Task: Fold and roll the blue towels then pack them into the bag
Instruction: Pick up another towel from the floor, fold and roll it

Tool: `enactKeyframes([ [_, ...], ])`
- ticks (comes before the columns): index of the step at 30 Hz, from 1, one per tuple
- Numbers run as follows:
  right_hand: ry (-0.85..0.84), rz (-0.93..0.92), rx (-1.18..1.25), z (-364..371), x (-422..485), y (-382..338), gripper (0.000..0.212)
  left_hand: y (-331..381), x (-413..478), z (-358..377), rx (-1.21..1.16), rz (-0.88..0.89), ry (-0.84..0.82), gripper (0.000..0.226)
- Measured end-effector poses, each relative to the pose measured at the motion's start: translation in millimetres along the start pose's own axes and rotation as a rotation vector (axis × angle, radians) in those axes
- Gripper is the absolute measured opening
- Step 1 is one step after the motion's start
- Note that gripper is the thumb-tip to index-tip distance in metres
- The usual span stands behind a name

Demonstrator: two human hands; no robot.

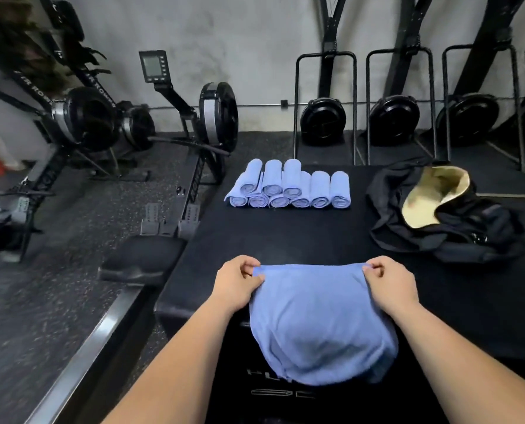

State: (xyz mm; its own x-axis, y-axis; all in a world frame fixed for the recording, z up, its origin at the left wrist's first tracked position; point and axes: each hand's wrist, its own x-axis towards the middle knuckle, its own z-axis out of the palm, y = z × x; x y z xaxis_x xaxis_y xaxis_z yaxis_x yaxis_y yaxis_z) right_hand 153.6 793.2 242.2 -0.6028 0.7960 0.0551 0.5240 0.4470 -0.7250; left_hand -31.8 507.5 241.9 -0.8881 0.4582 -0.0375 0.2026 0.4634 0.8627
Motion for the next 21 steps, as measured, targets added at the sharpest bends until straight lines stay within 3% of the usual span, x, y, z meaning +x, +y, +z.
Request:
enactKeyframes([
  [6,0.172,-0.001,0.092,13,-19,5,0.007,-6,2,5,0.165,0.089,0.034,0.023],
  [12,0.171,0.013,0.086,17,-17,4,0.008,-10,12,2,0.243,0.087,0.026,0.011],
  [21,0.180,0.026,0.139,18,-17,5,0.006,-14,18,-4,0.050,-0.049,0.083,0.005],
])
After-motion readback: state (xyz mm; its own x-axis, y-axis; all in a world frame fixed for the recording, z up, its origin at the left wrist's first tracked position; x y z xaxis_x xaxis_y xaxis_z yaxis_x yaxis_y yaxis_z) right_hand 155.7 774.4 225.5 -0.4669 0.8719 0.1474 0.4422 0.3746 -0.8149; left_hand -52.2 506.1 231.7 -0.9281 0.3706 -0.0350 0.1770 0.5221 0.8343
